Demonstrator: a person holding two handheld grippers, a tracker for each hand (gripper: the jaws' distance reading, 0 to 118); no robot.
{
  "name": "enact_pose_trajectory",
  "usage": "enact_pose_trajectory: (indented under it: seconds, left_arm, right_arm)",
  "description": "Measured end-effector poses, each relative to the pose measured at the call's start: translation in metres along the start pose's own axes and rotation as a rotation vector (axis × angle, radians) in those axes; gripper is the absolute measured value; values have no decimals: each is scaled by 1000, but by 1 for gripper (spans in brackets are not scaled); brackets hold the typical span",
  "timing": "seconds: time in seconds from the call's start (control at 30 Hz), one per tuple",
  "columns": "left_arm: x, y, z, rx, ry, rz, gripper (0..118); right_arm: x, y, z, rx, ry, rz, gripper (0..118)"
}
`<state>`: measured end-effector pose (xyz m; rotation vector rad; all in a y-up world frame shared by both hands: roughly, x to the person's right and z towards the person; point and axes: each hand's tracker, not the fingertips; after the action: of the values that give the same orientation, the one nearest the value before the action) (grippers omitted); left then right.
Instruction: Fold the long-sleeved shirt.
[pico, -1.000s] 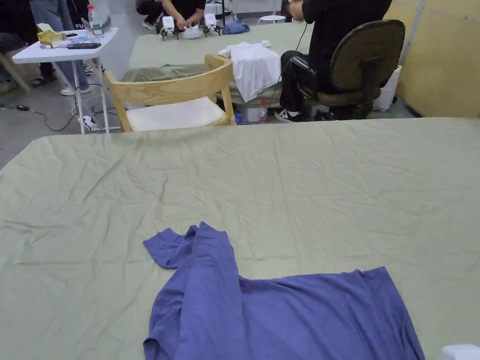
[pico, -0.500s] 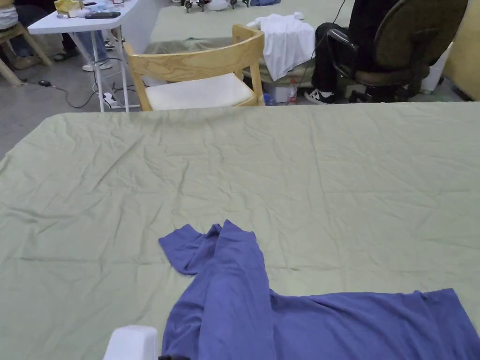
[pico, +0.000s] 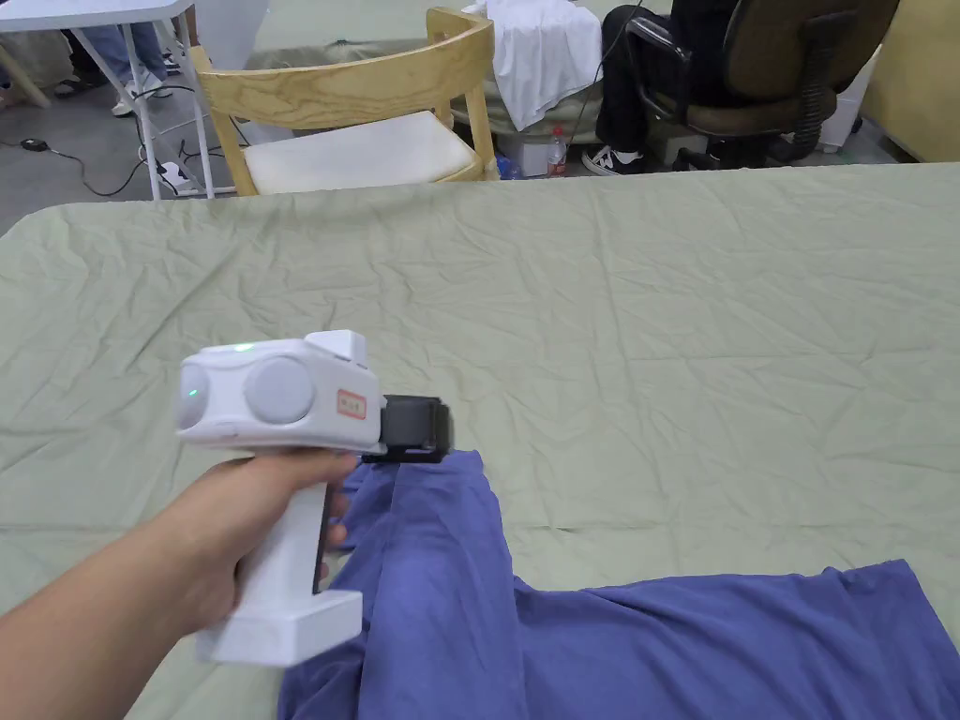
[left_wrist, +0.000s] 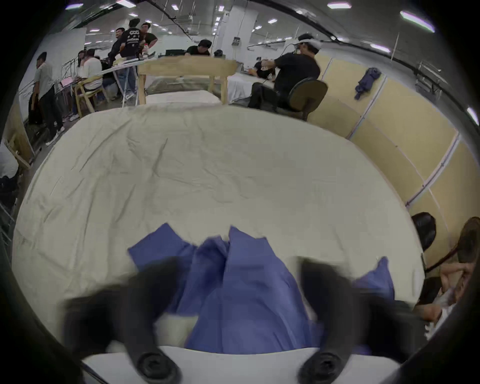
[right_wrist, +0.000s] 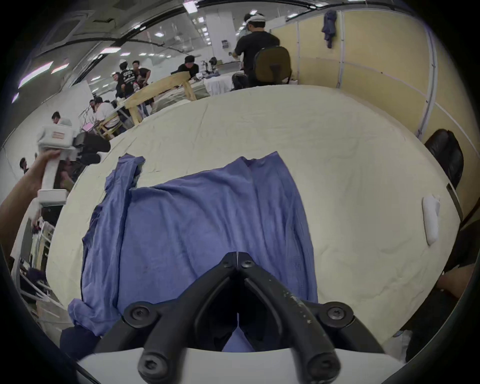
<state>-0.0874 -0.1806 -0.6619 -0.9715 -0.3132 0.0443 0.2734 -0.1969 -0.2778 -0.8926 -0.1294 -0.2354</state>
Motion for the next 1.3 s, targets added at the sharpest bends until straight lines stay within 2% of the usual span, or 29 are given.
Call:
enact_pose_trajectory:
  seconds: [0.03,0.13,0.23,0.27,0.3,0.37,0.4,0.43,0.5,0.57,0.7,0.9,1.1,1.3]
  left_arm:
    - [-3,7,-11,46,16,-6,106]
    - [-5,11,-48,-78,72,37,107]
    - [-19,9,-80,-123,134,145,107]
    - [-25,8,-89,-152,109,174,106]
    - [-29,6,-93,-201,58,189,98]
    - [-19,1,-79,-143,163,98,73]
    - [-15,2,-71,-130,155,79,52]
    - [-13,4,-62,-104,62,83,8]
    - [-12,10,-50,-108,51,93,9]
    - [-5,10,-32,-100,41,12,9]
    - [14,-1,20,-62,33,-42,9]
    - [40,-30,90,-33,20,-93,9]
    - [57,-85,127,-74,41,-63,9]
    - [62,-154,112,-189,89,43,9]
  right_arm:
    - [3,-1,1,2,0,-6,2]
    - [7,-1,3,6,4,-37,2]
    - [8,-1,2,-1,9,-66,2]
    - [14,-3,1,-2,12,-72,2]
    - [17,-3,1,-3,13,-75,2]
    - [18,-3,1,-2,13,-79,2]
    - [16,-2,1,-1,12,-79,2]
    - [15,-2,1,2,8,-76,2]
    - [13,-1,3,7,3,-67,2]
    - [12,-1,6,8,2,-63,2]
    - [5,-1,30,30,74,-97,2]
    - [-14,-6,78,86,149,-38,2]
    - [-29,-11,124,149,175,27,2]
    - [-36,-20,148,154,192,58,2]
